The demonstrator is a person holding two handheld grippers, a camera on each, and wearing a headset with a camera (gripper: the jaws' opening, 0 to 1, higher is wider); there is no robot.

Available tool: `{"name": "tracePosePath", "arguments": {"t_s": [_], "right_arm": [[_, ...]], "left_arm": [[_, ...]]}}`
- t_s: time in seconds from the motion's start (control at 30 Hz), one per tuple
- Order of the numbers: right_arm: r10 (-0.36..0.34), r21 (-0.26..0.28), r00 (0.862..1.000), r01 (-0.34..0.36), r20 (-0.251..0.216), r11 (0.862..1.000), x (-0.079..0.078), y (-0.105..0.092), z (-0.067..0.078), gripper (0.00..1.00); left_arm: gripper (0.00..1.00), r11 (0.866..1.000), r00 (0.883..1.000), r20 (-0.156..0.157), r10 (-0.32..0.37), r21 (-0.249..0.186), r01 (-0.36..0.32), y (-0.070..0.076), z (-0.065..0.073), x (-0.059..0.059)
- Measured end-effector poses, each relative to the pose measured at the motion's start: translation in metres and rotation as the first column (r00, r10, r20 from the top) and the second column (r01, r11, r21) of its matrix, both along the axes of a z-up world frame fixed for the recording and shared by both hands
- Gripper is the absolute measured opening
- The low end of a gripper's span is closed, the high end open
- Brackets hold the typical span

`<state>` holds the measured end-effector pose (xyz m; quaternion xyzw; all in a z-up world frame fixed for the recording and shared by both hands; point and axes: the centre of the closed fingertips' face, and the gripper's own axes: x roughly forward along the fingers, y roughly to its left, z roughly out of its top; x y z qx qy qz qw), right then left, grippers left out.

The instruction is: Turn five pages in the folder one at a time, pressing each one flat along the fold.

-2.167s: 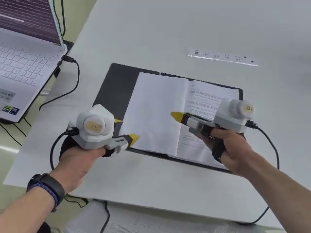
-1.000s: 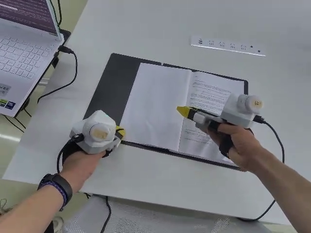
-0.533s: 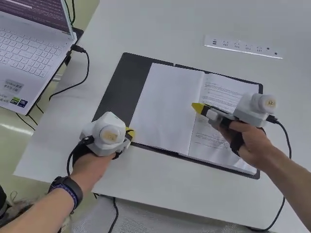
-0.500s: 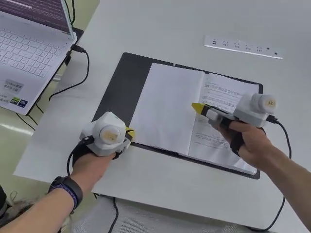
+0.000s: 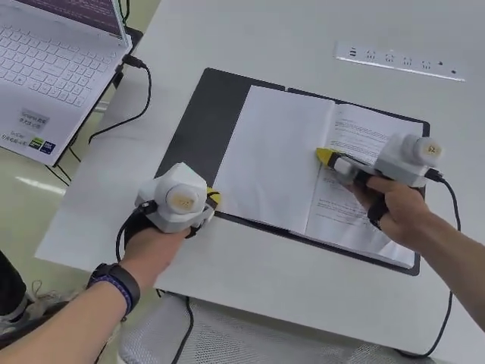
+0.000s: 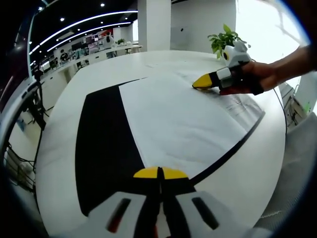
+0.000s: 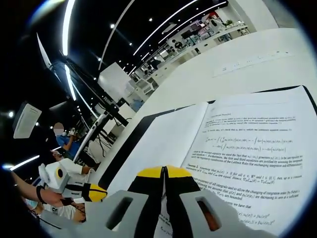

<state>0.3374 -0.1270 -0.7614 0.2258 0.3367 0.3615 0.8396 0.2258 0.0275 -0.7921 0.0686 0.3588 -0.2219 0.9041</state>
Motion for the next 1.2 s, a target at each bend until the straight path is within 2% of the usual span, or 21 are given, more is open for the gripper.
{"name": "tracePosePath", "arguments": {"t_s": [0.13,0.37,0.4,0.47,0.53,0.63,0.8,0.97,1.2], "right_arm": [[-0.025,0.009,1.0,0.025,0.002,1.0,0.008,-0.002,-0.001,0.0],[-0.099,0.041,0.995,0.1,-0.018,0.994,0.031,-0.004,-0.002,0.0],[-0.105,0.041,0.994,0.105,-0.014,0.994,0.034,-0.004,-0.002,0.0],[-0.116,0.014,0.993,0.115,0.025,0.993,0.042,-0.006,-0.002,0.0],[-0.132,0.034,0.991,0.132,0.006,0.991,0.048,-0.006,-0.002,0.0],[-0.138,0.032,0.99,0.137,0.009,0.99,0.055,-0.005,-0.002,0.0],[-0.118,-0.018,0.992,0.119,0.046,0.993,0.069,-0.003,-0.002,0.0],[-0.144,-0.006,0.988,0.145,0.048,0.989,0.084,-0.005,-0.004,0.0],[-0.194,0.014,0.979,0.194,0.068,0.981,0.093,-0.006,0.003,0.0]], "left_arm": [[0.0,1.0,1.0,-0.001,0.001,-0.009,-0.001,0.0,0.0,0.0],[0.0,1.0,1.0,0.0,0.008,-0.013,-0.008,-0.001,0.002,0.0],[0.0,1.0,1.0,-0.001,0.01,-0.014,-0.01,-0.001,0.002,0.0],[0.0,1.0,1.0,-0.004,0.01,-0.012,-0.01,-0.001,0.002,0.0],[0.0,1.0,1.0,-0.004,0.007,-0.01,-0.007,0.0,0.001,0.001],[0.0,1.0,1.0,-0.003,0.002,-0.01,-0.002,-0.001,0.002,0.001],[0.0,1.0,1.0,-0.003,-0.001,-0.01,0.001,-0.001,0.002,0.001],[0.0,1.0,1.0,-0.003,0.001,-0.008,-0.001,0.0,0.002,0.001],[0.0,1.0,1.0,-0.005,-0.003,-0.008,0.003,0.0,0.003,0.0]]}}
